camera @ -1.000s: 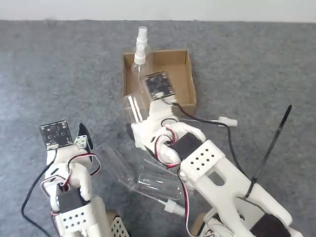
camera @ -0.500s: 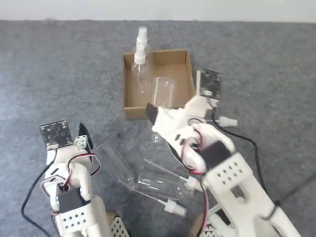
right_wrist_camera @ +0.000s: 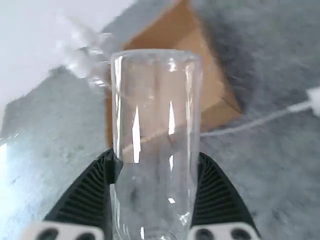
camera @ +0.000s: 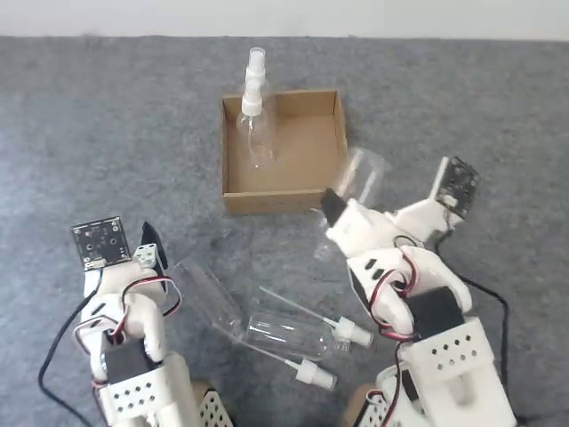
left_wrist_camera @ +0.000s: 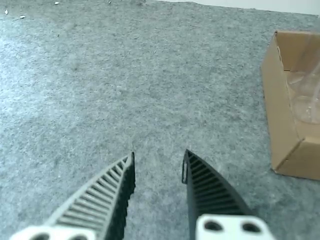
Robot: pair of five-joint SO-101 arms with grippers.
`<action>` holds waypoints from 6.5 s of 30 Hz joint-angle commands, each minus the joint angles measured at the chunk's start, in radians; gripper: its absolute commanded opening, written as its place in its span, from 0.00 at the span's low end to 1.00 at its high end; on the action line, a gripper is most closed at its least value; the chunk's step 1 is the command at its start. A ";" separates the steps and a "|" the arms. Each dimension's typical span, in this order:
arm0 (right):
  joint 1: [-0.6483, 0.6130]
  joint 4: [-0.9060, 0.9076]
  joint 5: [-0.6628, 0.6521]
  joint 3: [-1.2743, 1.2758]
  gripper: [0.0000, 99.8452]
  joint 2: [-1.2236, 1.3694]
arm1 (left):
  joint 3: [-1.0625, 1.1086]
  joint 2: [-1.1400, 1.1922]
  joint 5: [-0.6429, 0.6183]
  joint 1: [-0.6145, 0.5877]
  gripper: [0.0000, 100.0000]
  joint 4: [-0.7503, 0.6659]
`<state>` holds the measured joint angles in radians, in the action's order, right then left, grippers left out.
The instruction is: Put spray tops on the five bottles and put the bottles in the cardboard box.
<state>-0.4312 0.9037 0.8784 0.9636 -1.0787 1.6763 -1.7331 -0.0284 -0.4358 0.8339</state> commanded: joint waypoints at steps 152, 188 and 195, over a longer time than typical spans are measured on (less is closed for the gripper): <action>0.269 0.311 -0.671 -0.483 0.01 0.901 | -0.007 -0.014 0.011 -0.002 0.15 -0.032; 0.278 0.645 -1.953 -0.678 0.18 0.914 | -0.007 -0.014 0.012 -0.003 0.15 -0.032; 0.326 0.634 -2.136 -0.677 0.30 0.914 | -0.007 -0.014 0.012 -0.002 0.15 -0.032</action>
<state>-0.1504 1.5359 -1.1454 0.3406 -0.1504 1.6763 -1.7331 -0.0284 -0.4358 0.8339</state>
